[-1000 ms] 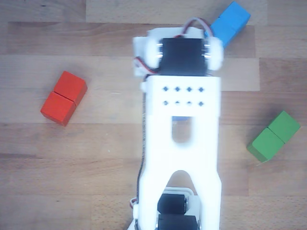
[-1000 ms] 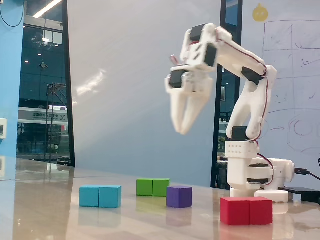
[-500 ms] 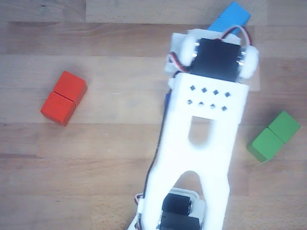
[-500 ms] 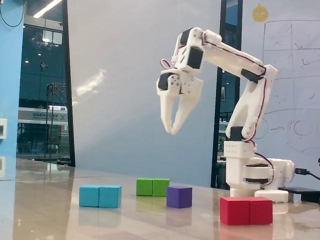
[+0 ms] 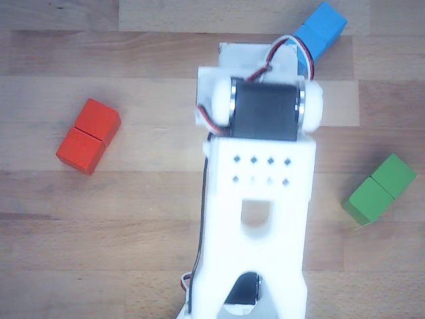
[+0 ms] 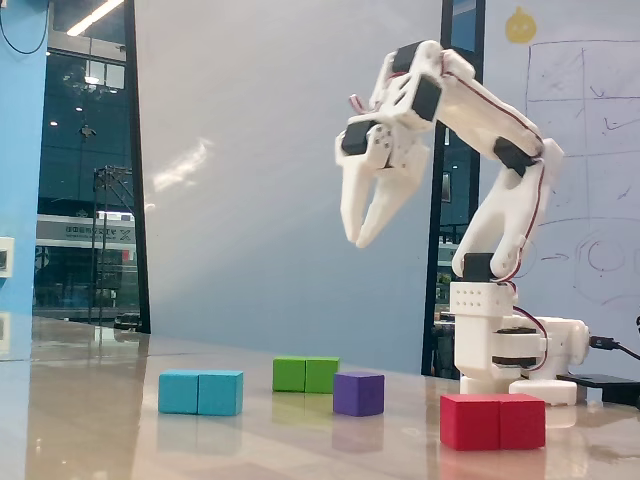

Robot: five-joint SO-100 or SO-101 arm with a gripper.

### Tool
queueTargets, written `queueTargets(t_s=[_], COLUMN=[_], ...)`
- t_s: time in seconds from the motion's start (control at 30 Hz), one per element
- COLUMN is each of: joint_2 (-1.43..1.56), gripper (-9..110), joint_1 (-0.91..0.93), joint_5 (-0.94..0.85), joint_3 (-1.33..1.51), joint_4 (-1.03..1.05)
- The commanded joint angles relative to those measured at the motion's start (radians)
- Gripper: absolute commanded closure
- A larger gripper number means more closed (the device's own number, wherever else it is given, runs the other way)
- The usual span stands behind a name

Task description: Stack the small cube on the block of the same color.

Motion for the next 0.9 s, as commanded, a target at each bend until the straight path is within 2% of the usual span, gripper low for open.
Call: queueTargets(t_s=[0.0,0.4,0.87], joint_2=[0.192,0.552,0.946], gripper=[101,101,101], joint_1=[0.009,0.015,0.018], joint_5=[-0.008,-0.002,-0.008], joint_3=[0.081,0.164,0.52], joint_4=[0.048,0.086,-0.117])
